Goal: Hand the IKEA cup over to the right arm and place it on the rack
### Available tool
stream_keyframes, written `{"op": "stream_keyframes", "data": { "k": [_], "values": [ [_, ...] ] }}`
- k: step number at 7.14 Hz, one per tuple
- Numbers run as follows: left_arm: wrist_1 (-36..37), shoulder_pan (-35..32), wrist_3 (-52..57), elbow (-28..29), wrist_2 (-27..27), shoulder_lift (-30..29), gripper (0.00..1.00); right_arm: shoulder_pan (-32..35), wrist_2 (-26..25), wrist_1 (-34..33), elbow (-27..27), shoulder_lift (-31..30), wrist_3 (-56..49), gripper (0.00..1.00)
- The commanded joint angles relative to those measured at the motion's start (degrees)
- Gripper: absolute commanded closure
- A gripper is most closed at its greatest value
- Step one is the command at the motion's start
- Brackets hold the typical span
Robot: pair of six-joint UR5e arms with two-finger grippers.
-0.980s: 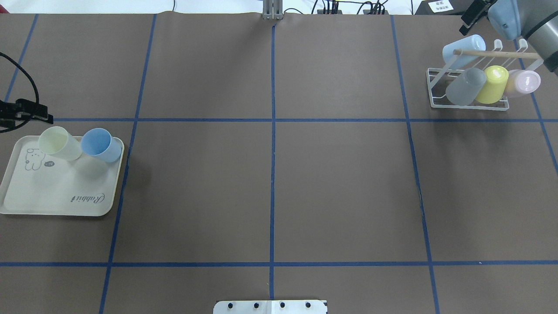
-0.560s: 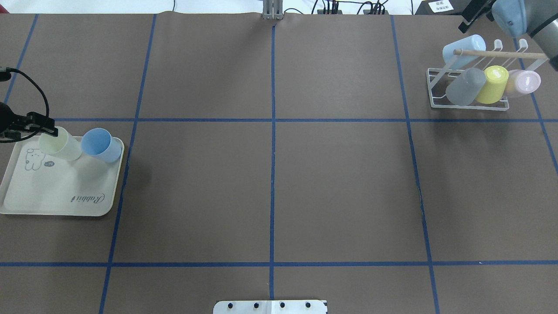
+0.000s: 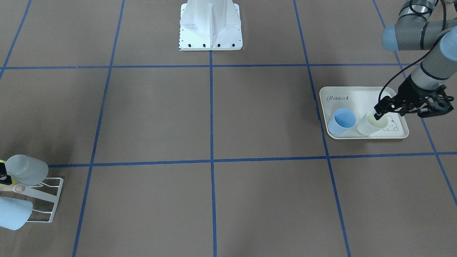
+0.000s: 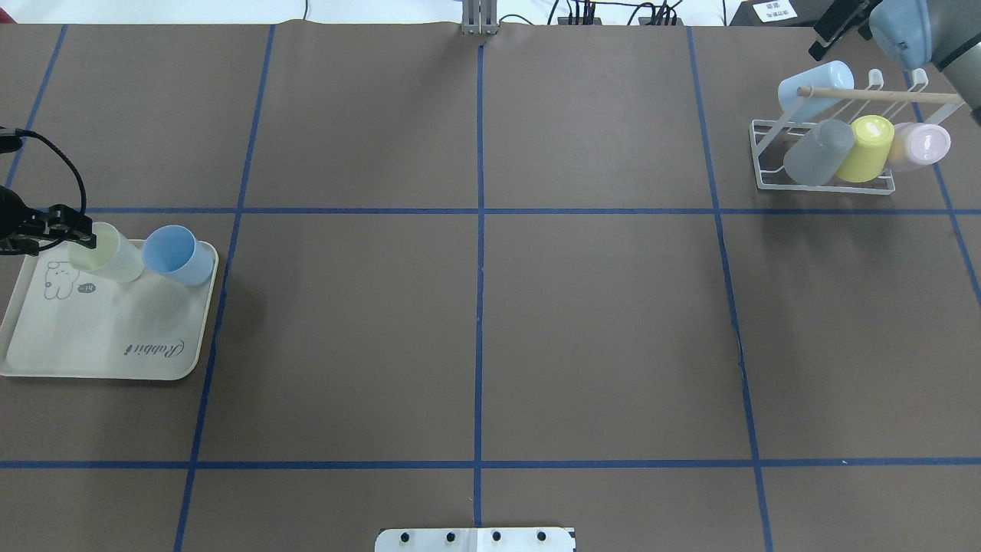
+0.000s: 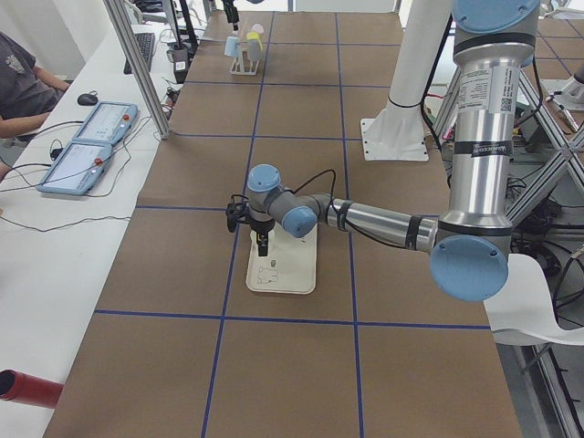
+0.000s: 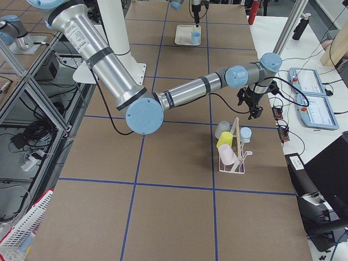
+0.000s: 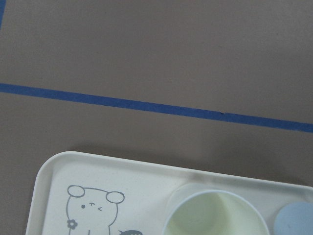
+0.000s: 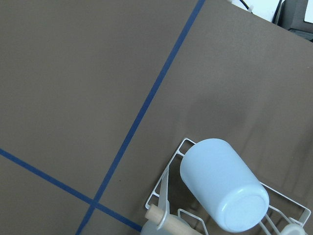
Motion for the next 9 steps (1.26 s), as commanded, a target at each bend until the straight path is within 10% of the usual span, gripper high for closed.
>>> {"op": "stream_keyframes", "data": {
  "k": [1,3,4,9],
  "values": [
    [0.0,0.1,-0.6,0.7,-1.5,-0.3,0.55,0.0,0.1,-0.1,0.2,0.0,0.0,0.01],
    [0.0,0.7,-0.7,1.2,-1.6,-1.1,0.75,0.0,0.1,-0.1,0.2,0.0,0.0,0.01],
    [0.0,0.6,-0.7,0.9,-2.3,-1.1,1.0,0.0,0.2,-0.1,0.4,0.0,0.0,0.01],
    [4.8,-14.4,5.4,-7.8,-14.2,0.5,1.0,-1.8,1.5,0.6,3.6,0.1,6.2,0.01]
  ]
}}
